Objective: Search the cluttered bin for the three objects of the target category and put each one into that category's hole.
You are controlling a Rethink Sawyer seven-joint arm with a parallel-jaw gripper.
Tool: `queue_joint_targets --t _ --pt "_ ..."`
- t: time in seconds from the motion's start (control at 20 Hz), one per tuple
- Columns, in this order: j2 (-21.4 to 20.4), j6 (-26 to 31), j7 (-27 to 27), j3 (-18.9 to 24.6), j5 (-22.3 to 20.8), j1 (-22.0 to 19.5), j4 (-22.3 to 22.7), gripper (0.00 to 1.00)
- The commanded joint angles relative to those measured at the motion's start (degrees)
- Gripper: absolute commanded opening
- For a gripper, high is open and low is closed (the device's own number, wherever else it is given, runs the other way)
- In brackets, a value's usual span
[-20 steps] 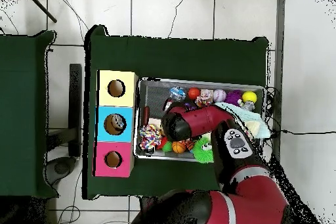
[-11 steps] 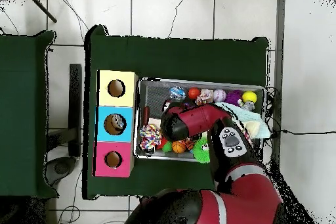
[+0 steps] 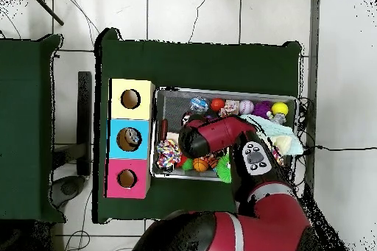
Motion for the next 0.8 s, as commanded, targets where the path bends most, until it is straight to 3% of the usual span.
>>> queue_joint_targets --t 0.05,0.2,0.6,0.65,0.8 --pt "8.9 1.09 -3.91 -0.39 -4.21 0.02 -7.87 0.0" --pt "9.12 -1.07 -1.27 -2.73 -4.37 1.77 -8.92 0.0" --pt "8.72 -0.94 -0.95 -3.34 -2.97 1.73 -8.01 0.0" --pt "8.71 -0.81 -1.0 -3.28 -2.78 1.6 -7.91 1.0" --pt "8.67 -0.89 -1.06 -3.34 -2.67 1.56 -7.8 1.0"
